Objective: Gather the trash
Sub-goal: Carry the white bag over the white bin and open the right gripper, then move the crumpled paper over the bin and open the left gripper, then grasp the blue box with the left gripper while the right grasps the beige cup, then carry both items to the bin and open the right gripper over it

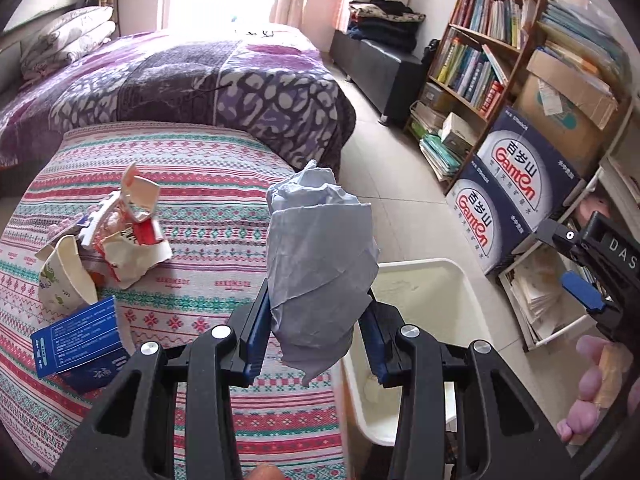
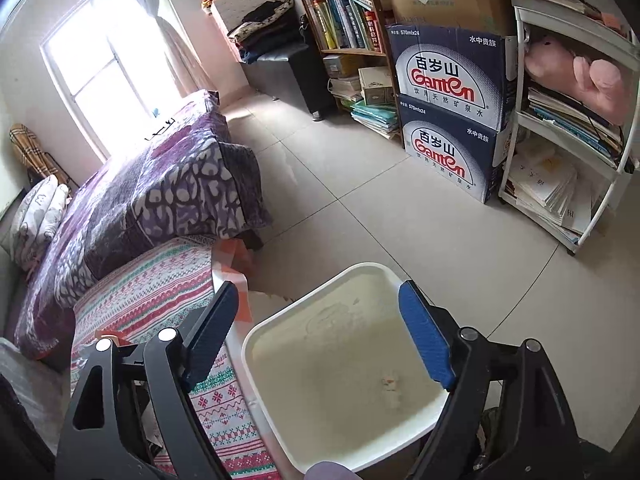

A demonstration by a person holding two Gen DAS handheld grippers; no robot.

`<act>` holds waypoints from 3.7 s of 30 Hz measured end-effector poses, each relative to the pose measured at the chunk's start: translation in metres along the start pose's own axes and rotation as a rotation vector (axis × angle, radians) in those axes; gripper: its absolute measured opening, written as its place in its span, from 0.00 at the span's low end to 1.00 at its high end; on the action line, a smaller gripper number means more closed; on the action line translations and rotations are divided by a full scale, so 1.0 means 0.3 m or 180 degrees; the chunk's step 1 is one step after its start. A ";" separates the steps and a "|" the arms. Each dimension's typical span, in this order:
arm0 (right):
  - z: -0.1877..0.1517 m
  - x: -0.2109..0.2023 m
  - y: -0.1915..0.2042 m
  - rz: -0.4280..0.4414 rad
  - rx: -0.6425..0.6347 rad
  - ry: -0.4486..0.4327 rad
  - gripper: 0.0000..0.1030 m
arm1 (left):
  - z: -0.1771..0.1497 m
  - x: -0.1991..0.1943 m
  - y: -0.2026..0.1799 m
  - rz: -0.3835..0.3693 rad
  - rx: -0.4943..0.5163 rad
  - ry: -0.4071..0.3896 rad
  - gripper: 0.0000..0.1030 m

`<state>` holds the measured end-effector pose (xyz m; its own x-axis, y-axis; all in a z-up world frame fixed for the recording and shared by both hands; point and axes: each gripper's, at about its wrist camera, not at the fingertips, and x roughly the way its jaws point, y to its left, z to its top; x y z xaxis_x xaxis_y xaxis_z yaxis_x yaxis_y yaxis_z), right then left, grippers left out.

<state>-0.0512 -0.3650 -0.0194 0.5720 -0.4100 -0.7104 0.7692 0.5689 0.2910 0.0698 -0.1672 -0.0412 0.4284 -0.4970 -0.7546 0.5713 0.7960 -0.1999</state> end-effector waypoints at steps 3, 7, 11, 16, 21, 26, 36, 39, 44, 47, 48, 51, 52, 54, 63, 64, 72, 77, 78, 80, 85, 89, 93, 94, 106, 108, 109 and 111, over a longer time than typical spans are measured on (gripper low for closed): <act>0.024 -0.008 -0.039 -0.0021 0.0129 -0.0027 0.78 | 0.018 0.024 -0.073 -0.0126 0.0114 0.0080 0.40; 0.057 -0.017 -0.107 -0.0033 0.0342 -0.0047 0.79 | 0.059 0.051 -0.153 -0.0388 0.0171 0.0165 0.64; 0.078 -0.031 -0.144 -0.0084 0.0437 -0.0126 0.81 | 0.080 0.038 -0.188 -0.0415 0.0247 0.0085 0.75; 0.071 -0.028 -0.123 -0.0164 0.0331 -0.0172 0.87 | 0.061 0.016 -0.169 -0.0157 0.0410 -0.0073 0.78; 0.035 -0.008 -0.052 -0.0258 0.0073 -0.0153 0.93 | 0.022 0.025 -0.098 0.0103 0.0481 -0.0100 0.79; -0.001 0.017 0.030 -0.0240 -0.0135 -0.0056 0.93 | 0.013 0.012 -0.002 0.0400 0.0529 -0.0042 0.80; -0.079 0.074 0.170 -0.0067 -0.0336 0.0276 0.93 | -0.065 0.098 0.269 0.1051 0.0970 0.1034 0.87; -0.109 0.088 0.214 -0.0025 -0.0435 0.0362 0.93 | -0.102 0.128 0.374 0.1122 0.1057 0.1427 0.87; -0.153 0.122 0.282 0.0027 -0.0567 0.0534 0.93 | -0.120 0.169 0.518 0.1195 0.1065 0.1757 0.87; -0.179 0.143 0.323 0.0037 -0.0655 0.0616 0.93 | -0.141 0.212 0.574 0.1144 0.1098 0.1943 0.87; -0.188 0.149 0.332 0.0041 -0.0671 0.0639 0.93 | -0.149 0.226 0.589 0.1156 0.1123 0.1983 0.87; -0.210 0.169 0.367 0.0030 -0.0734 0.0703 0.93 | -0.160 0.246 0.621 0.1078 0.1154 0.1998 0.87; -0.217 0.174 0.378 0.0028 -0.0748 0.0720 0.93 | -0.161 0.243 0.625 0.1019 0.1159 0.1968 0.87; -0.230 0.190 0.399 0.0042 -0.0769 0.0779 0.93 | -0.167 0.235 0.631 0.0952 0.1154 0.1939 0.87; -0.291 0.226 0.470 0.0082 -0.0846 0.0923 0.93 | -0.218 0.204 0.730 0.0647 0.0832 0.2068 0.52; -0.295 0.226 0.476 0.0078 -0.0857 0.0924 0.93 | -0.208 0.200 0.755 0.0633 0.0697 0.2035 0.46; -0.323 0.221 0.577 0.0279 -0.1088 0.0798 0.93 | -0.116 0.073 0.848 0.0276 0.0109 0.1513 0.24; -0.355 0.240 0.720 0.0654 -0.1415 0.0813 0.93 | -0.009 -0.077 0.863 0.0305 -0.0078 0.1048 0.24; -0.360 0.247 0.752 0.0735 -0.1475 0.0820 0.93 | 0.008 -0.105 0.855 0.0313 -0.0144 0.0957 0.24; -0.373 0.261 0.813 0.0843 -0.1589 0.0789 0.93 | 0.033 -0.142 0.868 0.0345 -0.0288 0.0796 0.24; -0.389 0.338 0.961 0.1093 -0.1758 0.0908 0.93 | 0.075 -0.189 0.903 0.0432 -0.0577 0.0570 0.24; -0.401 0.409 1.042 0.1215 -0.1753 0.1108 0.93 | 0.094 -0.209 0.927 0.0416 -0.0722 0.0483 0.25; -0.414 0.471 1.088 0.1255 -0.1753 0.1204 0.93 | 0.095 -0.217 0.935 0.0399 -0.0733 0.0460 0.25; -0.418 0.477 1.090 0.1282 -0.1738 0.1210 0.93 | 0.094 -0.215 0.934 0.0397 -0.0734 0.0463 0.25; -0.420 0.485 1.098 0.1331 -0.1576 0.1224 0.35 | 0.093 -0.210 0.952 0.0531 -0.0832 0.0371 0.26; -0.402 0.449 1.095 0.1348 -0.1550 0.1107 0.34 | 0.098 -0.217 0.952 0.0580 -0.0852 0.0305 0.26; -0.393 0.435 1.095 0.1347 -0.1553 0.1058 0.34 | 0.100 -0.222 0.949 0.0621 -0.0853 0.0263 0.26; -0.377 0.395 1.094 0.1341 -0.1572 0.0938 0.34 | 0.107 -0.234 0.937 0.0751 -0.0816 0.0151 0.26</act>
<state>0.2369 -0.1463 -0.0805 0.6378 0.0860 -0.7654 0.2409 0.9216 0.3042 0.2228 0.0804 -0.0243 0.4913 -0.2772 -0.8257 0.2634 0.9509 -0.1625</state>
